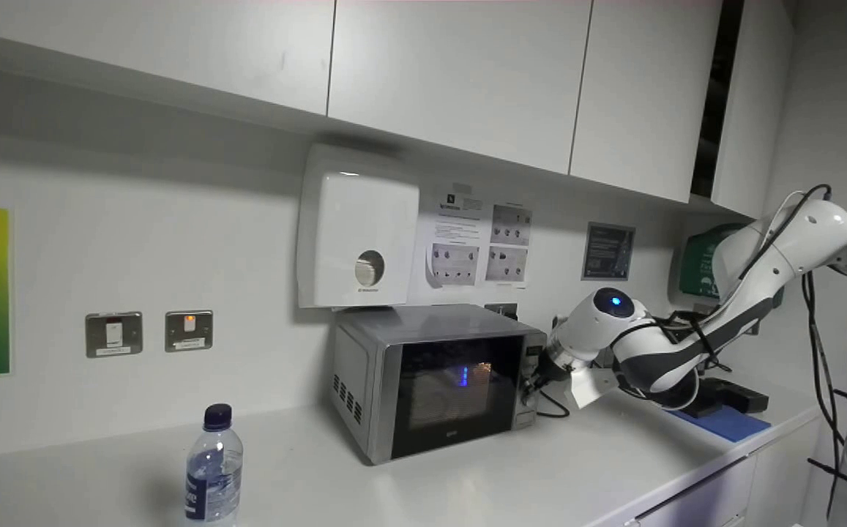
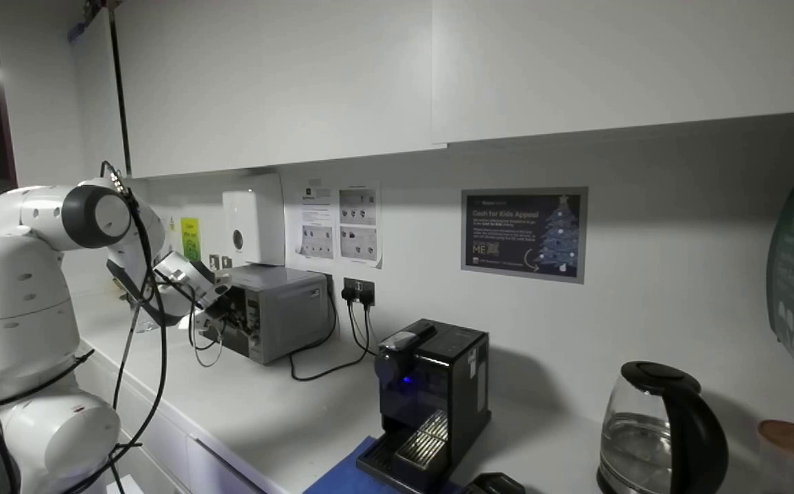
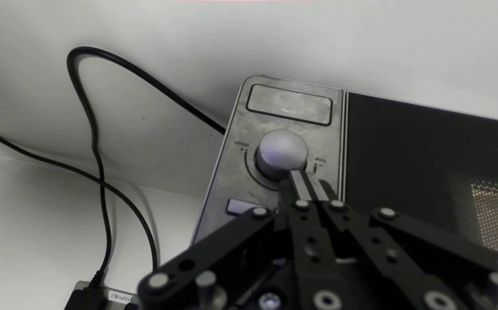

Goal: Turn on the microwave light, then turn it off

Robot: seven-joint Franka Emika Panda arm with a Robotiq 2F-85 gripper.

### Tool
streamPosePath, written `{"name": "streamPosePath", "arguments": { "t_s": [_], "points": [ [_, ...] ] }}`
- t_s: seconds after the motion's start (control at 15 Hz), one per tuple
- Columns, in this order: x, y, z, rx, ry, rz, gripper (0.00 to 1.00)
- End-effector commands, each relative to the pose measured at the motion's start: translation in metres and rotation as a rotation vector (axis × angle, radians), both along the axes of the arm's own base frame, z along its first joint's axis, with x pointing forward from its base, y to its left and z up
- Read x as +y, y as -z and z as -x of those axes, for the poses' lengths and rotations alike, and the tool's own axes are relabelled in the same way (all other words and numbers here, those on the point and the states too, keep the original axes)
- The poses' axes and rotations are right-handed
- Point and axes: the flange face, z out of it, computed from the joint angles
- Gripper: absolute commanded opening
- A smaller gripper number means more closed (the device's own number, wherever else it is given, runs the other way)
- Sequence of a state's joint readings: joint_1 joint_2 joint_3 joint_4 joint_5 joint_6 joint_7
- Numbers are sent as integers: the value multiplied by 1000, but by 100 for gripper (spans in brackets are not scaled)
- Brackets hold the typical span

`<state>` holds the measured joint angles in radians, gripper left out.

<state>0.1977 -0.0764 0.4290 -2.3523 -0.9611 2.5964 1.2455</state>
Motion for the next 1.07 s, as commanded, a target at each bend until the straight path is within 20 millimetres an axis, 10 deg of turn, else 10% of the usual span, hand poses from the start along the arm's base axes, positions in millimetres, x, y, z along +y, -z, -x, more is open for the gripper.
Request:
{"name": "streamPosePath", "arguments": {
  "t_s": [0.0, 1.0],
  "points": [
    [2, -8, -15, -41, -21, -9, 0],
    [5, -27, -5, -91, -10, 113, 0]
  ]
}}
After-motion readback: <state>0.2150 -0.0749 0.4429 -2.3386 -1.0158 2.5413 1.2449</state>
